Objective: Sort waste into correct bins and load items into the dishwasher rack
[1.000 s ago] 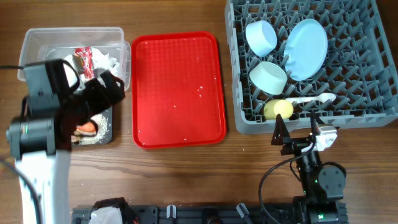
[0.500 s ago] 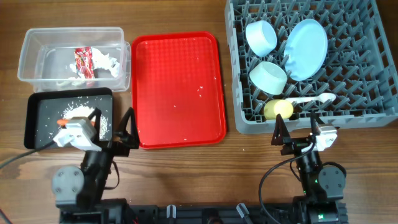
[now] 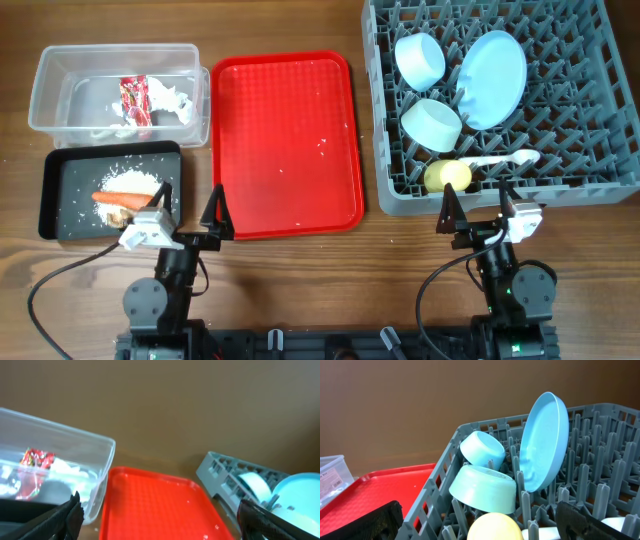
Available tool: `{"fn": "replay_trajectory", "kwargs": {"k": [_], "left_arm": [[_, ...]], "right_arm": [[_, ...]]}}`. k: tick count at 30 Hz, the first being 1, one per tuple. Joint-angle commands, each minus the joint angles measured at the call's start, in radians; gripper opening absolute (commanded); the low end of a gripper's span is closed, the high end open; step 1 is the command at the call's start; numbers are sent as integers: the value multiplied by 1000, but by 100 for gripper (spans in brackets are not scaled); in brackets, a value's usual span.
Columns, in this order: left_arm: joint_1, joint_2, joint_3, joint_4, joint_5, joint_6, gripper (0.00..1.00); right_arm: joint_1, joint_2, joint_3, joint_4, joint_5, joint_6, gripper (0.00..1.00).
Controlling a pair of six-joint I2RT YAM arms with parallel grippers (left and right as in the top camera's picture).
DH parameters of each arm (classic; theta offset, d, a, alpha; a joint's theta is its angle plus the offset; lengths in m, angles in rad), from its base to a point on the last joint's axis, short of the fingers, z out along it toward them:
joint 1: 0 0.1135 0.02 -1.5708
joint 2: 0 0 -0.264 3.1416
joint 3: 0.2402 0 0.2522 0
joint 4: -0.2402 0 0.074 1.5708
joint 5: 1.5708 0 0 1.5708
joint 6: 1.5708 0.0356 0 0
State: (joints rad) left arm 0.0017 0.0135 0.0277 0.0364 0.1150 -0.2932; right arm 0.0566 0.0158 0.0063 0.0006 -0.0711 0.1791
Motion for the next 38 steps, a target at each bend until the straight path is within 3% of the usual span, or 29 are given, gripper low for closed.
{"fn": "replay_trajectory", "kwargs": {"k": [1, 4, 38], "left_arm": [[-6, -11, -22, -3, -20, 53, 100], [-6, -11, -22, -108, -5, 54, 100], [-6, -8, -22, -105, -5, 54, 100]], "right_arm": [[3, -5, -1, 5, -15, 11, 100], [3, -5, -1, 5, -15, 11, 100], [3, 2, -1, 4, -15, 11, 100]]}}
